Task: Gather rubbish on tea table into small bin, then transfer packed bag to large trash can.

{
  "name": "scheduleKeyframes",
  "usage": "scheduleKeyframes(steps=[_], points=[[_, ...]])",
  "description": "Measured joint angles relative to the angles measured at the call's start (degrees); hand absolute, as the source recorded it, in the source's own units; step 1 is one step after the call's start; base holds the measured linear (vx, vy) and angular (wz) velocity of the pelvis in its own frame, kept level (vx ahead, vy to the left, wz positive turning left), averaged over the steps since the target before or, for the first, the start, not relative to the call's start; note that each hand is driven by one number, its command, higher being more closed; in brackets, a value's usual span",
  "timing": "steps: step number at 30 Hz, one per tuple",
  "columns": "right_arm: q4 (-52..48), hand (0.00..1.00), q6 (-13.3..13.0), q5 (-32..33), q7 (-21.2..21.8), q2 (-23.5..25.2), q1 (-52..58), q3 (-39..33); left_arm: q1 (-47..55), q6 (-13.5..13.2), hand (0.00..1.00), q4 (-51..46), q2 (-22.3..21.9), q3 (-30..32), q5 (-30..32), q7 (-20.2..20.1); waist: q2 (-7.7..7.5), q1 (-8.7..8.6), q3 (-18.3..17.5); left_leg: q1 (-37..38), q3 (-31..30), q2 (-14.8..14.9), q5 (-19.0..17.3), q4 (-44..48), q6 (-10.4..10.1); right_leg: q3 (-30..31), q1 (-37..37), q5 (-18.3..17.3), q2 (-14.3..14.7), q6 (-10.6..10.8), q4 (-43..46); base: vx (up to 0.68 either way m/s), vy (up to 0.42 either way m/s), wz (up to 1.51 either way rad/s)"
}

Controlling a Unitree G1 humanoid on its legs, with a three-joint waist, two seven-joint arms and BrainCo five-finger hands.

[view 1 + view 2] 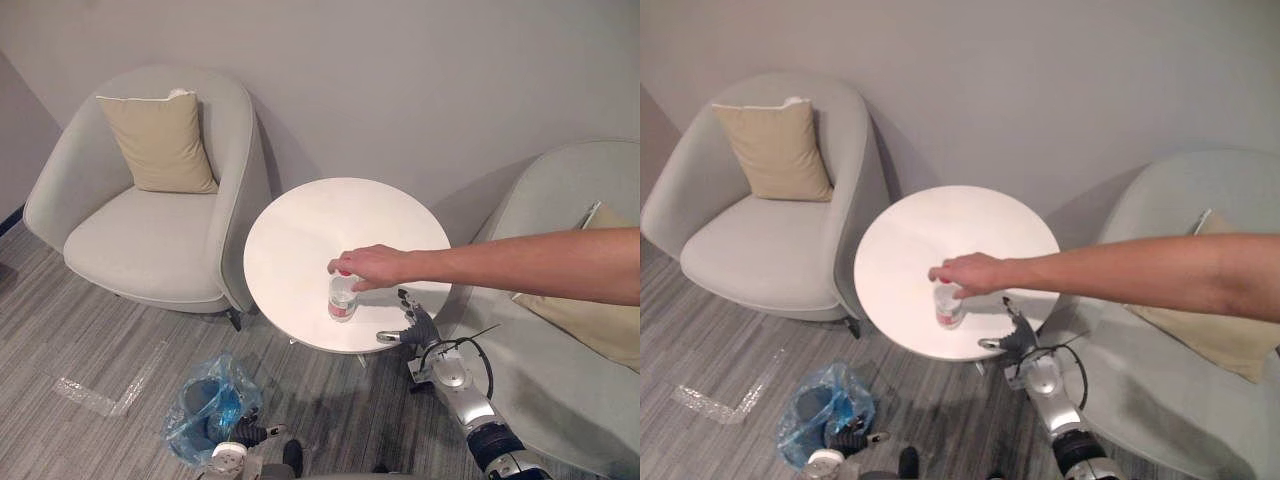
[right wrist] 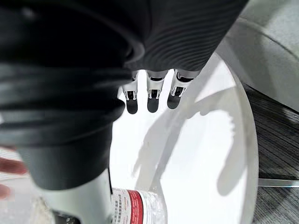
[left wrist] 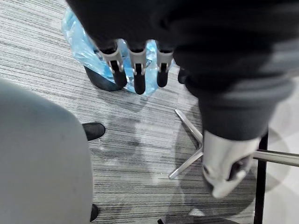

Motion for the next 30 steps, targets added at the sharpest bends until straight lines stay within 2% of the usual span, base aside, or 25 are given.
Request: scheduleKeyframes(steps=[11, 20, 24, 30], points=[[-0.40, 0.00, 0.13, -2.96, -0.61, -0.17, -0.35, -0.06, 0.41, -0.01, 0.00, -1.21, -0.04, 0.08, 0.05, 0.01, 0.76, -0.04, 0.79, -0.13, -0.87, 0.00, 0.53, -0.02, -0.21, 0.03, -0.55, -0.35, -0.03, 0.56, 0.80, -0.06, -0.003, 0.03], [-0.42, 0.00, 0.12, -6.22, -0.54, -1.14, -4.71, 1.35, 0.41, -0.03, 0.00, -1.89, -0.03, -0.10, 0.06, 0.00, 1.45, 0.01, 1.45, -0.66, -1.26, -0.16, 0.52, 0.01, -0.20, 0.04, -0.76, -0.34, -0.01, 0.56, 0.34, 0.01, -0.005, 0.01], [-0.39, 0.00, 0.14, -6.11, -1.16, -1.15, -5.83, 2.15, 0.43, -0.10, 0.00, -2.22, -0.04, -0.11, 0.00, 0.04, 1.63, 0.58, 1.71, -1.02, -1.83, -0.20, 0.53, 0.01, -0.20, -0.37, -0.78, -0.34, 0.03, 0.55, 0.23, -0.01, -0.008, 0.07], [-0.07, 0.00, 0.14, -2.51, -1.18, -1.19, -9.97, 3.47, 0.32, -1.18, 0.00, -2.61, -0.04, -0.02, -1.19, 0.03, 2.14, 1.15, 3.15, -1.51, -2.59, -0.27, 0.59, 0.00, -0.25, -0.96, -0.96, -0.36, 0.01, 0.55, 0.23, -0.03, -0.007, 0.05]])
